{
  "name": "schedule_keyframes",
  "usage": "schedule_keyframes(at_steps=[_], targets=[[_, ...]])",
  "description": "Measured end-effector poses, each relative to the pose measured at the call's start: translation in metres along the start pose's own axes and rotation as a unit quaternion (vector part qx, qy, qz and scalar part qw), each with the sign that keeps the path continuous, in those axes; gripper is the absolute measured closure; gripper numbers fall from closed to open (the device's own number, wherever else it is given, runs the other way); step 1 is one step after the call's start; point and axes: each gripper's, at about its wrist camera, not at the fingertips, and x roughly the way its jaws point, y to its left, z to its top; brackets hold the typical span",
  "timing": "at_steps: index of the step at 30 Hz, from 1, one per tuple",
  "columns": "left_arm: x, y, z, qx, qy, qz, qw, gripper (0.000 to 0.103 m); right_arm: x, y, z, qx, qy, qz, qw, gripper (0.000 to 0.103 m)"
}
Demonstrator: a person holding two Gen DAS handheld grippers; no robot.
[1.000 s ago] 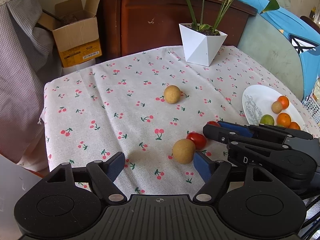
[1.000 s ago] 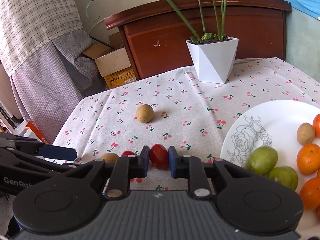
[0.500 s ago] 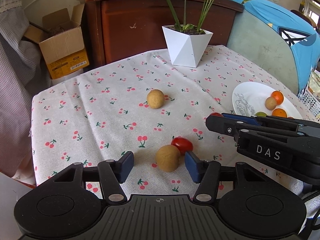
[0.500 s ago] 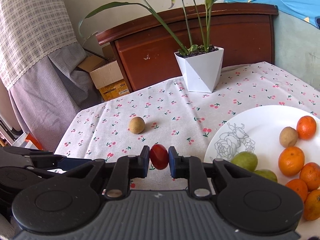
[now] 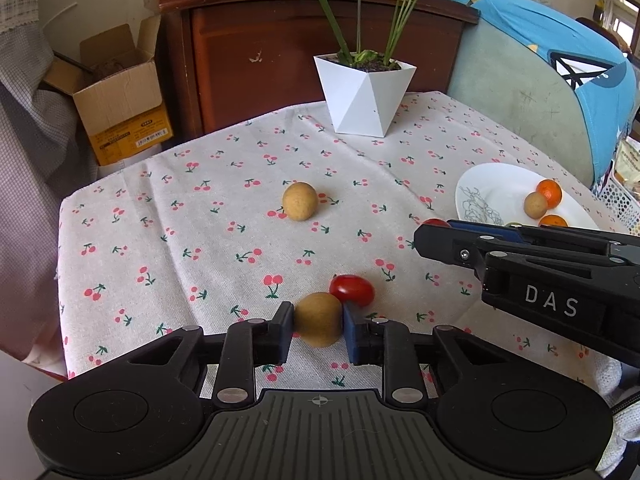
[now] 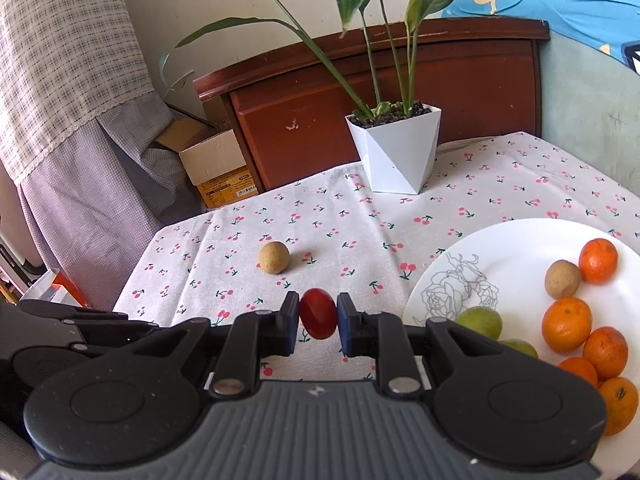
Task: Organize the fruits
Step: 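Grasp the kiwi with the left tool while the right tool grasps the cherry tomato, then place the kiwi on the plate while the right tool places the tomato there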
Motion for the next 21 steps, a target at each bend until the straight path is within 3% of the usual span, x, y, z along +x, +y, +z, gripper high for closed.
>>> schedule_keyframes(at_steps=[4,12,21], targets=[[-0.008,-0.001,0.005,-0.009,-0.011,0.0,0.9999,0.08,-0.011,-0.003,0.005,0.011,-0.008,0.002,1.0,0.083],[-0.032,-0.024,0.026,-0.012,-0.053,-0.04,0.9977,0.08,-0.045,-0.021,0.029,0.027,-0.037,-0.009,0.999,0.083],[-0.028,-0.061,0.048,0.004,-0.068,-0.082,0.9943,0.079,-0.085,-0.069,0.046,0.068,-0.042,-0.03,0.996,0.083]])
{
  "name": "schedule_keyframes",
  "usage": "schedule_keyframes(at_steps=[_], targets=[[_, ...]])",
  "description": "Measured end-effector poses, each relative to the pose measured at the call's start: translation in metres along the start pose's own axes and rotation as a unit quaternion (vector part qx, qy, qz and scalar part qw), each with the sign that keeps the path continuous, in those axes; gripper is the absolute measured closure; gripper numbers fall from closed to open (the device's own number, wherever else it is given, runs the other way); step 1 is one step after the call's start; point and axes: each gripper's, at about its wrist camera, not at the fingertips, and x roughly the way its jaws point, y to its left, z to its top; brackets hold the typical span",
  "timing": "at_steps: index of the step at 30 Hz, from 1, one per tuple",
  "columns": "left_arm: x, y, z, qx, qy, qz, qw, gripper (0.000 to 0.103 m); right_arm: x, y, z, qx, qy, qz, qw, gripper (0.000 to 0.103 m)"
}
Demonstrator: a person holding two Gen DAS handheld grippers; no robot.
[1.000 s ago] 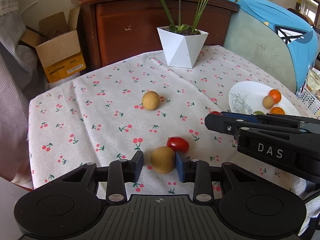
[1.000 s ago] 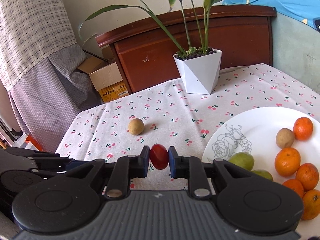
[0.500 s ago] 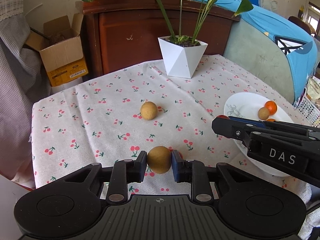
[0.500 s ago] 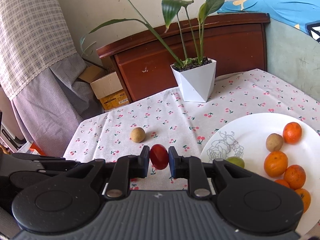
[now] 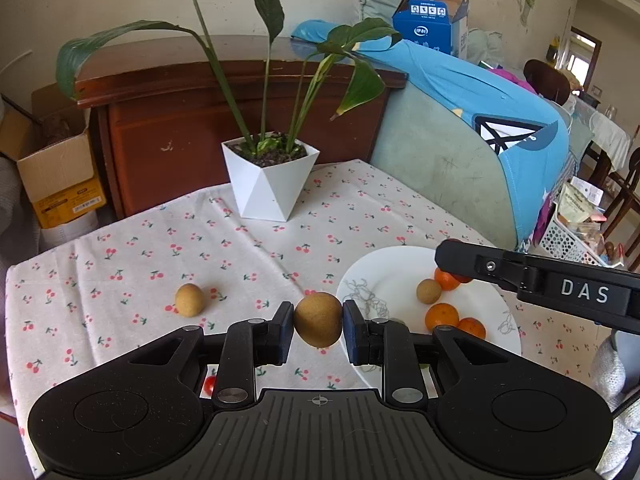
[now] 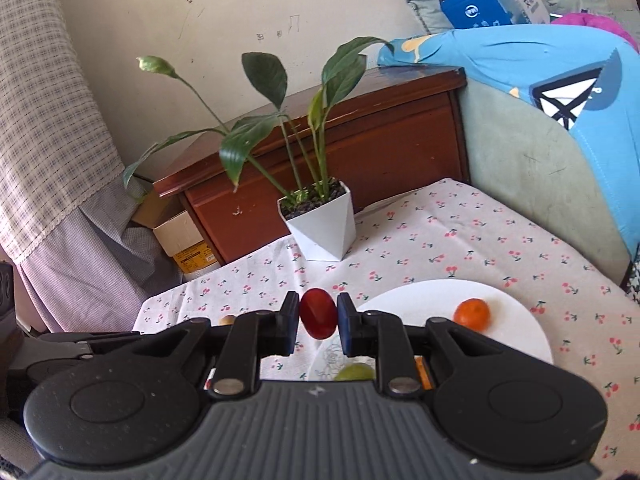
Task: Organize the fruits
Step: 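Place the kiwi on the plate while the right tool places the tomato there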
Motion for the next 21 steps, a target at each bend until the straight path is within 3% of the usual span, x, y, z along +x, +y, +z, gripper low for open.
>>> schedule_keyframes(at_steps=[10,21], targets=[[0.033,-0.032,0.006,0.011,0.019,-0.023,0.9995,0.079,-0.01,-0.052,-0.002,0.079,0.006,-0.043,0.996,0.083],[0.066,-0.055,0.004,0.025,0.037,-0.031,0.9985,0.079,0.004,-0.074,-0.016,0.139,0.042,-0.068,0.987,0.083]])
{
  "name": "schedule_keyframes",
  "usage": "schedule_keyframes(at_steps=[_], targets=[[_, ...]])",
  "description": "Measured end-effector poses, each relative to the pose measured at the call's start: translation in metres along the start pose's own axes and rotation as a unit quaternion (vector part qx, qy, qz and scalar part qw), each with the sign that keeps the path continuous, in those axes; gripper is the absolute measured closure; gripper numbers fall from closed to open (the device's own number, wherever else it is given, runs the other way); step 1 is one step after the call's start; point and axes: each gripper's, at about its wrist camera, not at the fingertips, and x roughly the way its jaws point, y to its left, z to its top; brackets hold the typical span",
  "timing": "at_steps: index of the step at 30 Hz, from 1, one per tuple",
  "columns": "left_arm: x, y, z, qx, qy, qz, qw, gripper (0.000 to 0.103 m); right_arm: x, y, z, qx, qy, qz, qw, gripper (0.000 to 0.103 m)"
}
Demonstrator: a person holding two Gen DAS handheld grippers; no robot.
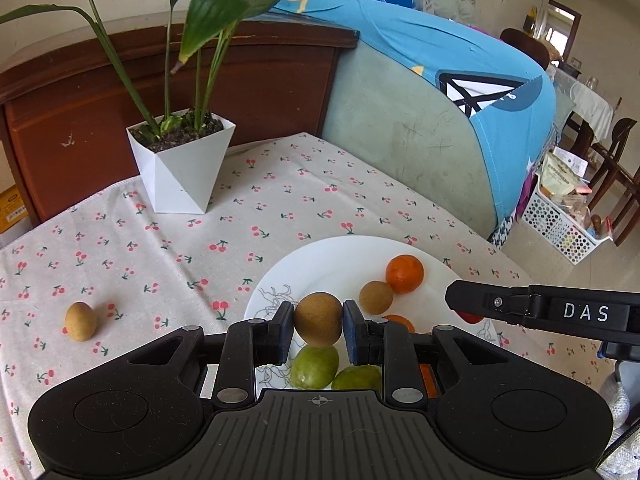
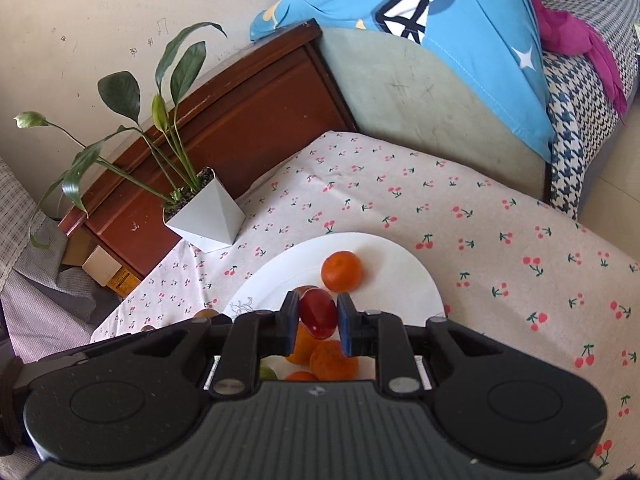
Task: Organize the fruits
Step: 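Place the kiwi on the plate while the right tool places the tomato there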
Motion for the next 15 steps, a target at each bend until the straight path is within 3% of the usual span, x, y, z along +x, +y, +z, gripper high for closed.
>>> schedule_keyframes(at_steps=[9,15], targets=[[0.0074,-0.0033,-0.0004,-0.007,0.012,-0.012,0.9998,0.077,0.0058,-0.0063,-0.0009,0.034,0.01,-0.001,0.999,0.08],[-0.0016,-0.0045,0.0054,-0.012,0.01,-0.005,0.9999,0.057,0.0022,-0.0014,0.0015,0.028,0.0,0.006,1.0,0.079]])
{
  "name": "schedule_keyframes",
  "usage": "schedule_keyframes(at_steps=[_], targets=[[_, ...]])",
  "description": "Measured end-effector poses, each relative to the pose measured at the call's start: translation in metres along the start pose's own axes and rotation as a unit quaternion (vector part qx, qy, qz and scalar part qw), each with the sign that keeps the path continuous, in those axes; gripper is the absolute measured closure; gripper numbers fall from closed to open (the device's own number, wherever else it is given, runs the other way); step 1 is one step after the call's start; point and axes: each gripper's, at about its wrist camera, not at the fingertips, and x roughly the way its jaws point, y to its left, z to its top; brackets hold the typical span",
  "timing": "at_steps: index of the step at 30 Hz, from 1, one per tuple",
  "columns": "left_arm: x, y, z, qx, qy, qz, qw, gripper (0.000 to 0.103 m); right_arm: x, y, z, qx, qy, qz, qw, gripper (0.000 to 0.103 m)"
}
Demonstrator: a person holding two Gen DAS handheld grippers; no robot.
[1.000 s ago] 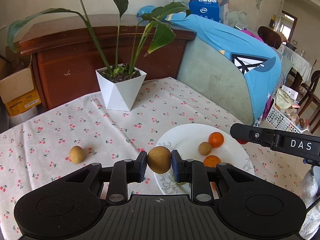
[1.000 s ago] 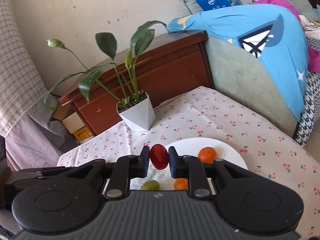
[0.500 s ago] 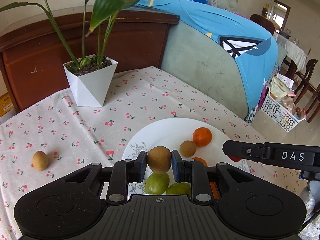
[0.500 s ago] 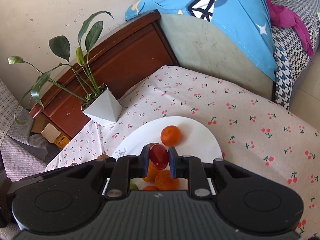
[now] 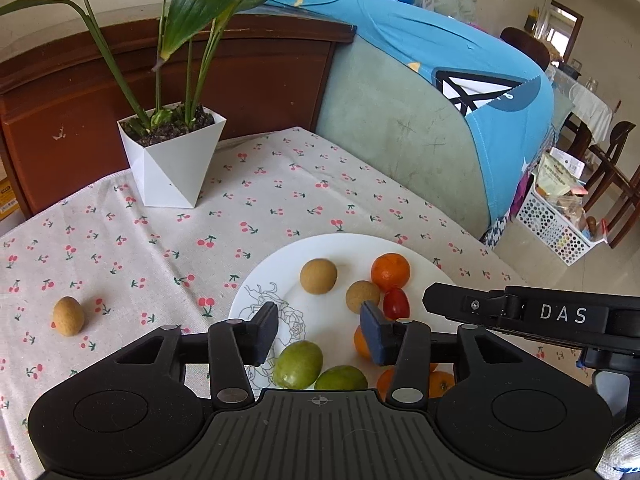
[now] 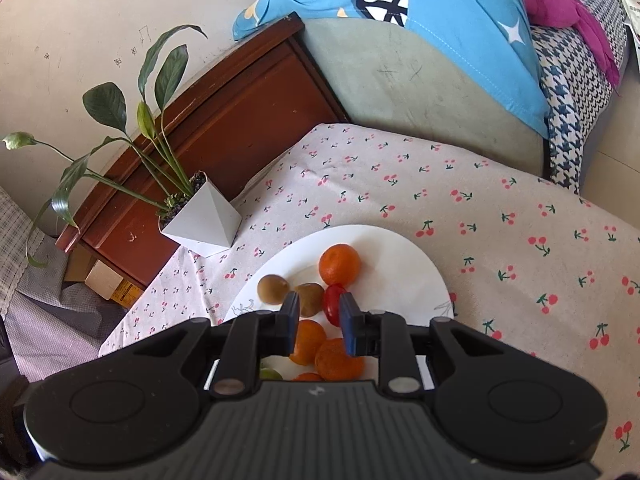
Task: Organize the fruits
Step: 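Place the kiwi on the plate while the right tool places the tomato there, then grasp the last kiwi with the left tool while the right tool grasps a cherry tomato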
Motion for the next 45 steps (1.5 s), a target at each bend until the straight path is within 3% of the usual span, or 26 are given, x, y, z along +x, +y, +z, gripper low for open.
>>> schedule_keyframes(at_steps=[4,15,25,39,45], targets=[[-0.008,0.006,0.005,-0.002,0.004,0.022,0.9997,0.053,0.0,0.008,-0.001,-0.02,-0.001,0.005,1.0,0.078],[-0.019,0.039,0.012,-0.022,0.032,0.062,0.9973,0.051,0.007,0.035,-0.012,-0.081,0.008,0.035,0.996,0.065],[-0.036,0.089,0.026,-0.046,0.028,0.1,0.9936,0.051,0.019,0.073,-0.028,-0.131,0.026,0.081,0.988,0.063],[-0.032,0.13,0.027,-0.05,0.039,0.119,0.9908,0.051,0.046,0.114,-0.058,-0.185,0.064,0.119,0.973,0.062],[-0.026,0.149,0.017,-0.079,0.055,0.119,0.9882,0.051,0.058,0.132,-0.076,-0.22,0.081,0.131,0.963,0.062]])
